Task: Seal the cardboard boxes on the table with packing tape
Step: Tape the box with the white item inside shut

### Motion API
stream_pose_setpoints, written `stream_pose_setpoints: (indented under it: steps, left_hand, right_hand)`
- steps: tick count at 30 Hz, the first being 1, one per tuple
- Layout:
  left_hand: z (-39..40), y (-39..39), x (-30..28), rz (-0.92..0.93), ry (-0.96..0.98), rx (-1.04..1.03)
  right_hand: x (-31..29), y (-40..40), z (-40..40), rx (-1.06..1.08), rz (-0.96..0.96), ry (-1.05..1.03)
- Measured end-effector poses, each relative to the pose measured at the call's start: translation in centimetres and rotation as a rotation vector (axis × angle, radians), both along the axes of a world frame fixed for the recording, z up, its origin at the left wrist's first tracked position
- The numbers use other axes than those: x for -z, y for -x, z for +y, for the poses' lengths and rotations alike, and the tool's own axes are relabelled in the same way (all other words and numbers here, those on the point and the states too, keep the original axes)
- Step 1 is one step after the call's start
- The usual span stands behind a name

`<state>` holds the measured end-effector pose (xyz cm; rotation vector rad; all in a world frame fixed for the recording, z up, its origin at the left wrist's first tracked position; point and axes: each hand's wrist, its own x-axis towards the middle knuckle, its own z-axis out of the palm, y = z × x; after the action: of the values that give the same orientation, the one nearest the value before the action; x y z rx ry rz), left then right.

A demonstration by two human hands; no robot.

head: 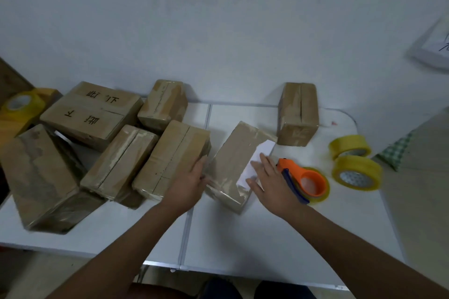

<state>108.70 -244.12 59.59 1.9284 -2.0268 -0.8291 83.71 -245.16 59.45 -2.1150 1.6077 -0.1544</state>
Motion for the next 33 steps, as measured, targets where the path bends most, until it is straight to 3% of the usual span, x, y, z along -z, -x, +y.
stream_pose_setpoints:
  steps: [2,7,10,14,17,20,22,28,33]
  left_hand:
    - [0.5,2.4,0.1,-0.018,-0.005,0.015]
    - [1.9,7.3,1.1,-0.385,-0.104,0.063]
    - [1.3,7.5,0.8,-0.419,-0.125,0.067]
    - [0.2,3.7,-0.1,-0.349,-0.205,0.325]
    - [-0.1,0.8,-1.0,-0.341,-0.206,0.482]
    - [1.1,0.4,-0.8,-0.26,-0.097,0.408]
    - [2.3,1.0,0.0,-0.222,-0.078,0.319]
    - [2.0,3.8,0.8,-0.444,0.0,0.191]
    - [-3.1,6.5,-0.7,-0.412,-0.02,0.076]
  right_hand:
    - [0.5,0.2,0.4,-0.041,0.016,-0.007]
    - [1.1,0.0,1.7,-0.098,0.057,0.061]
    - [0.5,0.4,2.0,-0.087,-0.067,0.052]
    - [-0.6,1.9,1.2,0.19,-0.205,0.137]
    - [-0.5,2.5,0.7,0.375,-0.235,-0.012]
    - [0.1,2.0,1.5,0.362,-0.186,-0.008]
    - [0.3,2.0,2.0,0.395,-0.359,0.001]
    - [-0.4,2.6,-1.0,0.345,-0.507,-0.123]
    - [-1.6,2.7,-7.4,0.368,-0.378,-0.084]
